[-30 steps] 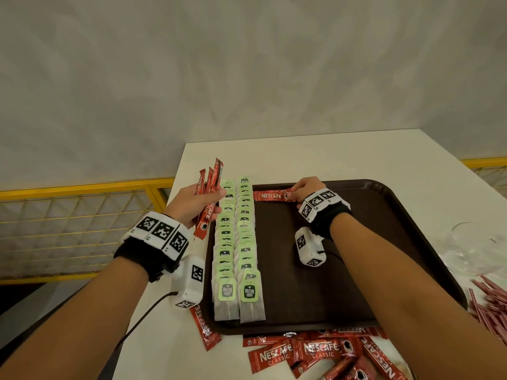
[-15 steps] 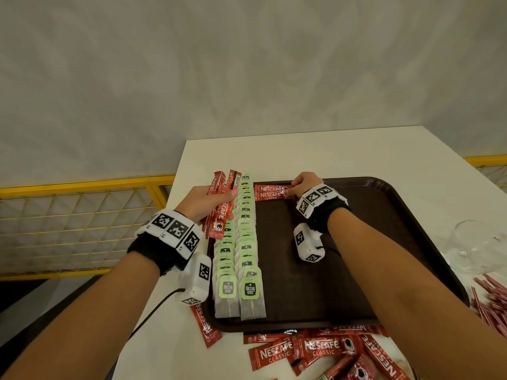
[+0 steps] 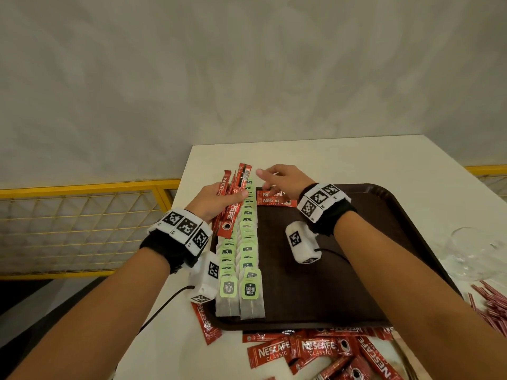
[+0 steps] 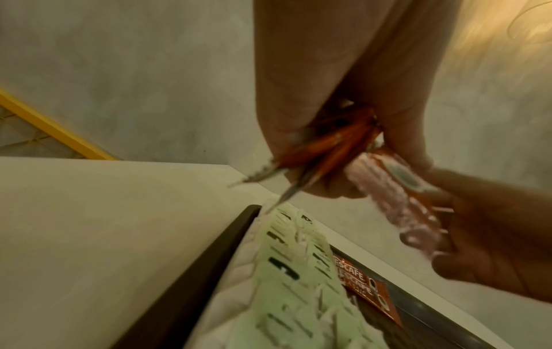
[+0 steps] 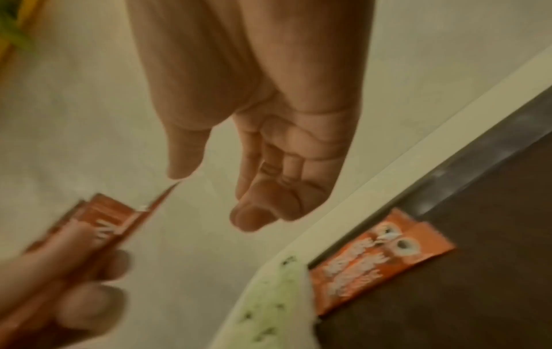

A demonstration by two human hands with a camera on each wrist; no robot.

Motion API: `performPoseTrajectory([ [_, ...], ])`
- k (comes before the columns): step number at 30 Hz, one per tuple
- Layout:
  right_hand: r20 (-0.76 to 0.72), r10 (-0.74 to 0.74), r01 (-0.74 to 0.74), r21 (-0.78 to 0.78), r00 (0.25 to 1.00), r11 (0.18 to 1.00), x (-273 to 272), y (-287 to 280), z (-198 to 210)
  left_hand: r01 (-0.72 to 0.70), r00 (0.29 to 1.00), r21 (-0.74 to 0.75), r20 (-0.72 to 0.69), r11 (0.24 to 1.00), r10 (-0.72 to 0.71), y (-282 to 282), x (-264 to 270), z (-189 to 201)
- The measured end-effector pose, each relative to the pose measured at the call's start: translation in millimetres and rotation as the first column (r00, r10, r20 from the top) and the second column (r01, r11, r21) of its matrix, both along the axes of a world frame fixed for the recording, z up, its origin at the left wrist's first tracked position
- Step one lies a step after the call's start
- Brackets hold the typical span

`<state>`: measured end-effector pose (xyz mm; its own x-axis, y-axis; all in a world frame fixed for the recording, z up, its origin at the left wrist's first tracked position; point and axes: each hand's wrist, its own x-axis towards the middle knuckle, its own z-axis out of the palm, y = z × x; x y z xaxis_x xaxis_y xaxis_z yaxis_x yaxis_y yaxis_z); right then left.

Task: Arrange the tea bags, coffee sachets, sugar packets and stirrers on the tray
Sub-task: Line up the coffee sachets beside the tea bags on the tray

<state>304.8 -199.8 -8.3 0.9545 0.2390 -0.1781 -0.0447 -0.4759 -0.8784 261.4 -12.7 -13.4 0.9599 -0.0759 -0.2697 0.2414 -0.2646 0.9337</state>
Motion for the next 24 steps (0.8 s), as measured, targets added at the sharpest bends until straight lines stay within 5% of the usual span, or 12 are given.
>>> performPoseTrajectory([
  [4, -0.068, 0.132, -0.117, 0.192, 0.989, 0.974, -10.2, 12.9, 12.6, 0.052, 0.998, 0.004, 0.025, 0.999, -0.052, -7.7, -4.4, 7.7],
  [11, -0.166, 0.026, 0.051, 0.444, 0.986, 0.894, -14.5, -1.7, 15.0, -0.128, 0.991, -0.184, 0.002, 0.975, 0.13, 0.4, -8.5, 17.0],
  [16, 0.104, 0.112, -0.111, -0.012, 0.988, 0.994, -25.5, 1.6, 12.8, -0.195, 0.975, -0.239, 0.055, 0.951, 0.214, -7.3, -9.7, 24.9],
  [24, 0.496, 0.294, 0.055, -0.574, 0.817, 0.817, -48.9, 20.6, 22.1, -0.165, 0.984, -0.281, 0.019, 0.945, 0.178, -28.0, -17.7, 31.0],
])
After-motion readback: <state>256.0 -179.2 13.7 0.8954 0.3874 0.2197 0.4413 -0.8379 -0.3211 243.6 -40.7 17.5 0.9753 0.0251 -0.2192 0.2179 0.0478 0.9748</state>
